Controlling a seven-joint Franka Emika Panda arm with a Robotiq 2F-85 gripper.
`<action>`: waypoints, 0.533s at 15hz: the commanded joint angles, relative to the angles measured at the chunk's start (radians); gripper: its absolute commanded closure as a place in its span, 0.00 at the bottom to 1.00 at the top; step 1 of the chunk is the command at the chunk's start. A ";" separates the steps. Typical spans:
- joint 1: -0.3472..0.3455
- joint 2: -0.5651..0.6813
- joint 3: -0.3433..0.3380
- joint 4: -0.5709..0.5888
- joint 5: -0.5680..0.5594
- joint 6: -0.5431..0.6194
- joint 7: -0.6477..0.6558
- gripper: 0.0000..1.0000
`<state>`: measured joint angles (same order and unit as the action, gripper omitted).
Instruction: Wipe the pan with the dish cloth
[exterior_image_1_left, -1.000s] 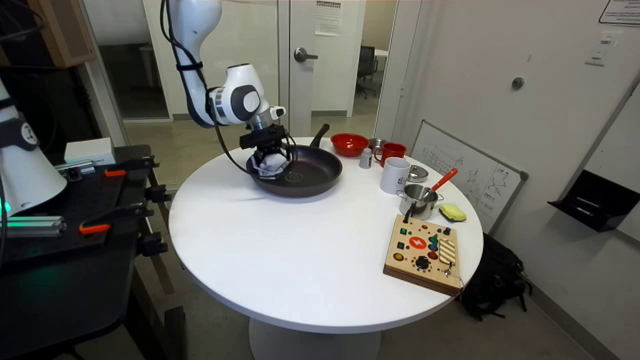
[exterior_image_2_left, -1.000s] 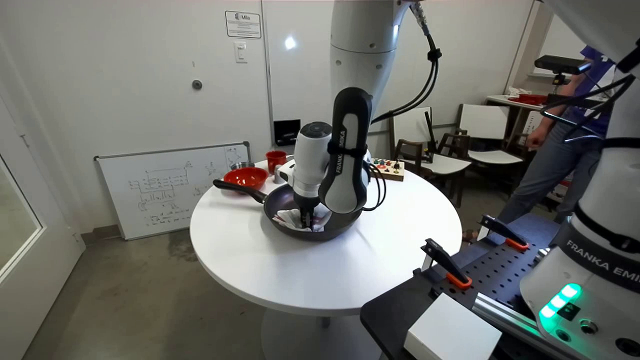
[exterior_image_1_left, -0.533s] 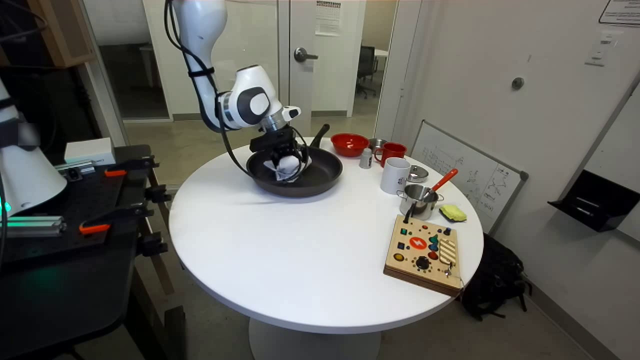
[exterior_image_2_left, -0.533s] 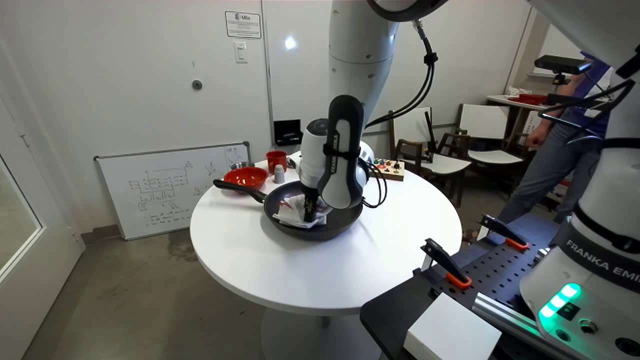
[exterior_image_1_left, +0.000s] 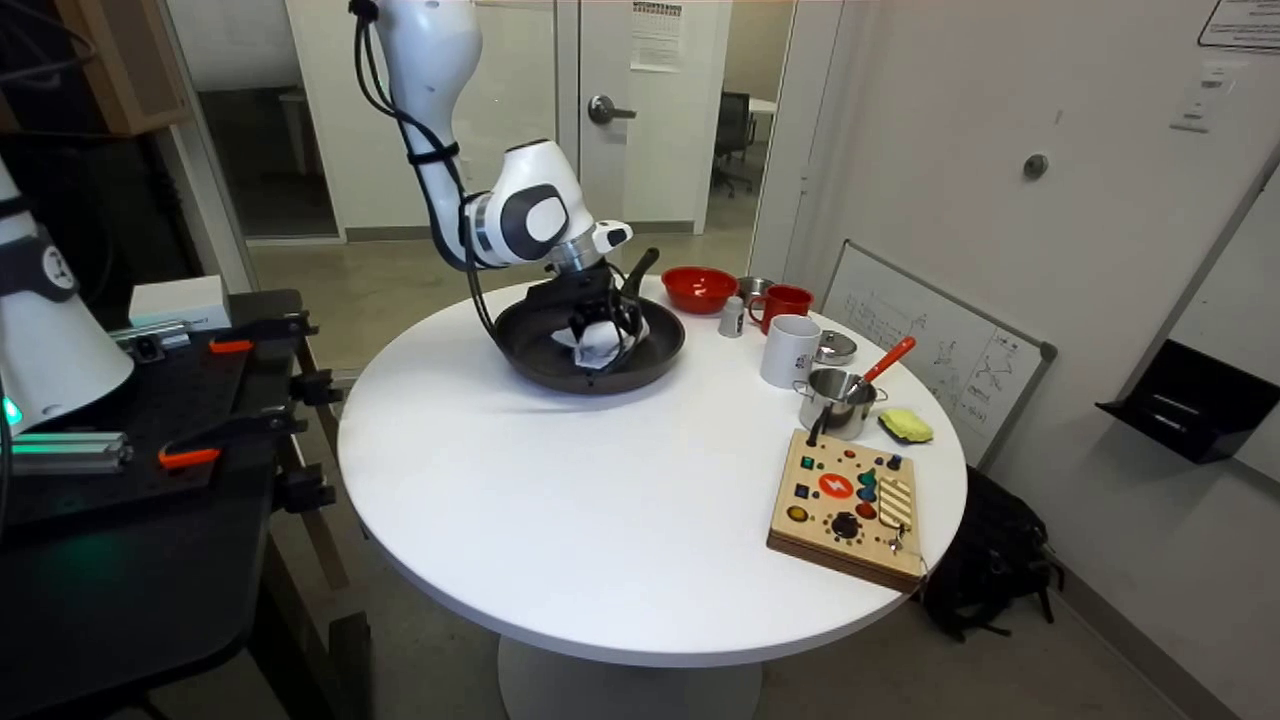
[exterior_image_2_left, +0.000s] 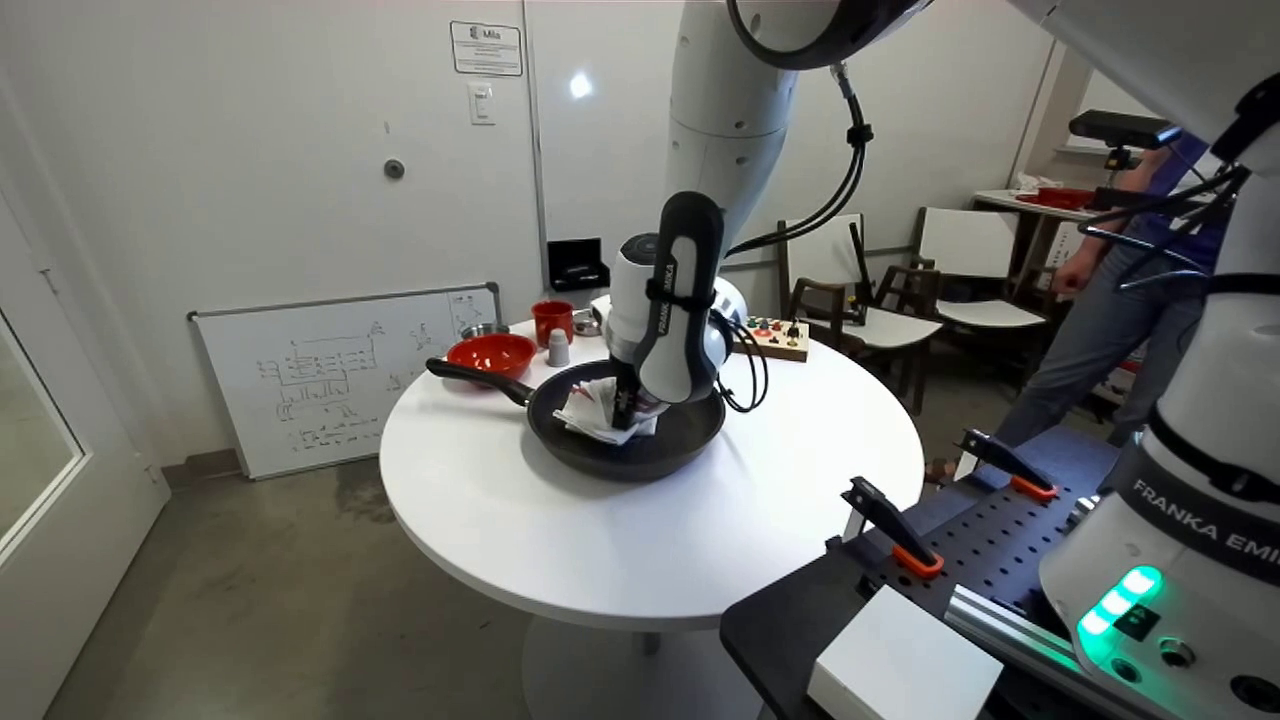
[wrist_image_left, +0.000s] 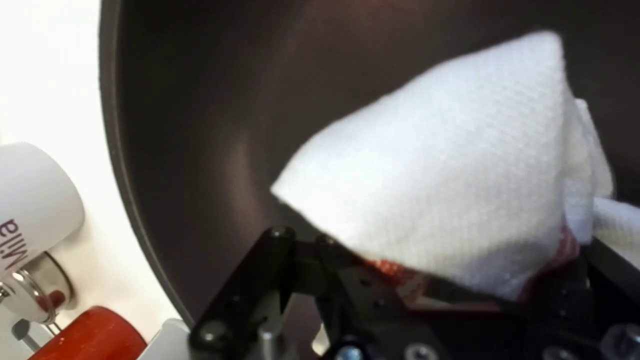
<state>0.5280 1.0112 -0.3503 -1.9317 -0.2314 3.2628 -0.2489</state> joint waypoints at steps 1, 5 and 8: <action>-0.040 0.040 0.003 0.075 0.008 -0.033 0.028 1.00; -0.052 0.059 -0.019 0.108 0.010 -0.049 0.053 1.00; -0.027 0.067 -0.061 0.106 0.013 -0.081 0.080 1.00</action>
<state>0.4765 1.0481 -0.3727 -1.8544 -0.2314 3.2219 -0.2046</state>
